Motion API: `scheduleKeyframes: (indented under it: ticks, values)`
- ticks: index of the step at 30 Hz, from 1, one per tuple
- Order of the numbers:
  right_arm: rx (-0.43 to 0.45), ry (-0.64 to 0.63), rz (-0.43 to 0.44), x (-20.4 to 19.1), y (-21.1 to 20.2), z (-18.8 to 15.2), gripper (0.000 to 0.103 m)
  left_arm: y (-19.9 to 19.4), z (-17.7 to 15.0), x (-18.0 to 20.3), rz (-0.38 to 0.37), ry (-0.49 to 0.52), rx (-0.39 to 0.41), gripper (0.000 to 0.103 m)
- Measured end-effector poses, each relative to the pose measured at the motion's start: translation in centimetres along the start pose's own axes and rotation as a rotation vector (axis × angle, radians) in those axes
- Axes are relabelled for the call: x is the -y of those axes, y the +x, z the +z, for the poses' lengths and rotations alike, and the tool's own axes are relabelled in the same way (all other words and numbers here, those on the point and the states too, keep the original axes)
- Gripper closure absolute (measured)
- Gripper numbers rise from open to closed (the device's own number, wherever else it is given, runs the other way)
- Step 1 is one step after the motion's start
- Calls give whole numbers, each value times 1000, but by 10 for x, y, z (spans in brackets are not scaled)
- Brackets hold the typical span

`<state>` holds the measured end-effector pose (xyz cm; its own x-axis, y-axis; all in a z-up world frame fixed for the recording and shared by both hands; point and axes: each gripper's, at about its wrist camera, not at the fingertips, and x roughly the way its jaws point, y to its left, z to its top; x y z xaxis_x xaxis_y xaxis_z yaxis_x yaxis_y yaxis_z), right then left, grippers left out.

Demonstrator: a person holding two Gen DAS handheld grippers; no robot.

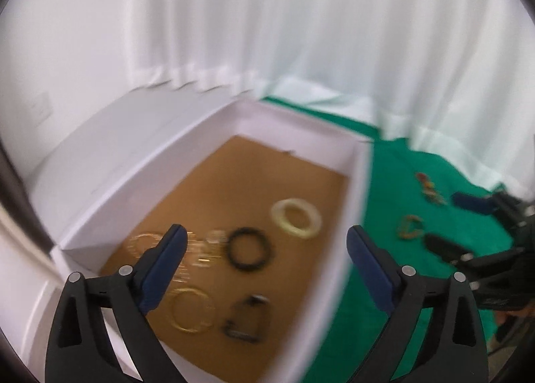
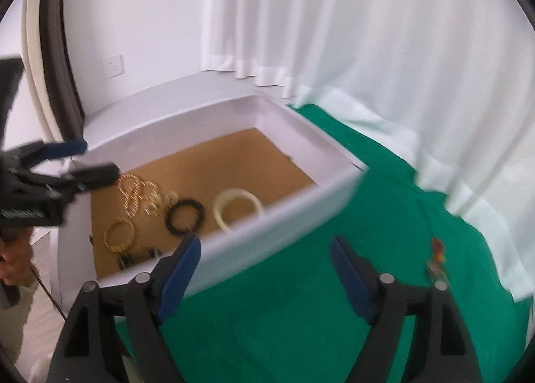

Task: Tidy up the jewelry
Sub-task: 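Withdraw both tools from the box back over the cloth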

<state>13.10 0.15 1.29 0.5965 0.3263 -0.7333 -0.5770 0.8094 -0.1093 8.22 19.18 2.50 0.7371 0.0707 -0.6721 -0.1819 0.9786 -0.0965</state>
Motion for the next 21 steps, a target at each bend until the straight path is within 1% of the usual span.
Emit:
scheduleKeyframes:
  ticks: [1, 3, 5, 8, 9, 10, 11, 15, 17, 21]
  values:
    - [3, 12, -29, 7, -10, -17, 21, -8, -5, 16, -35, 20, 16, 4]
    - [5, 34, -70, 18, -26, -46, 21, -20, -16, 41, -81, 55, 33, 4]
    - [-21, 79, -107, 30, -39, -88, 21, -28, -30, 68, -137, 99, 34, 4]
    - [-75, 165, -150, 50, -49, -135, 21, -30, -50, 101, -216, 150, 7, 3]
    - [-93, 199, -164, 56, -53, -150, 21, -27, -60, 114, -249, 177, -18, 3]
    - [-110, 237, -176, 61, -58, -166, 21, -26, -67, 124, -263, 200, -39, 3]
    - [-129, 289, -190, 69, -65, -184, 21, -22, -75, 134, -272, 225, -63, 3]
    - [-163, 401, -234, 82, -82, -222, 21, -7, -102, 161, -297, 277, -144, 3]
    - [-169, 430, -251, 88, -92, -234, 21, 0, -113, 171, -297, 296, -178, 4]
    - [-165, 476, -266, 97, -97, -247, 21, 9, -126, 180, -290, 314, -215, 4]
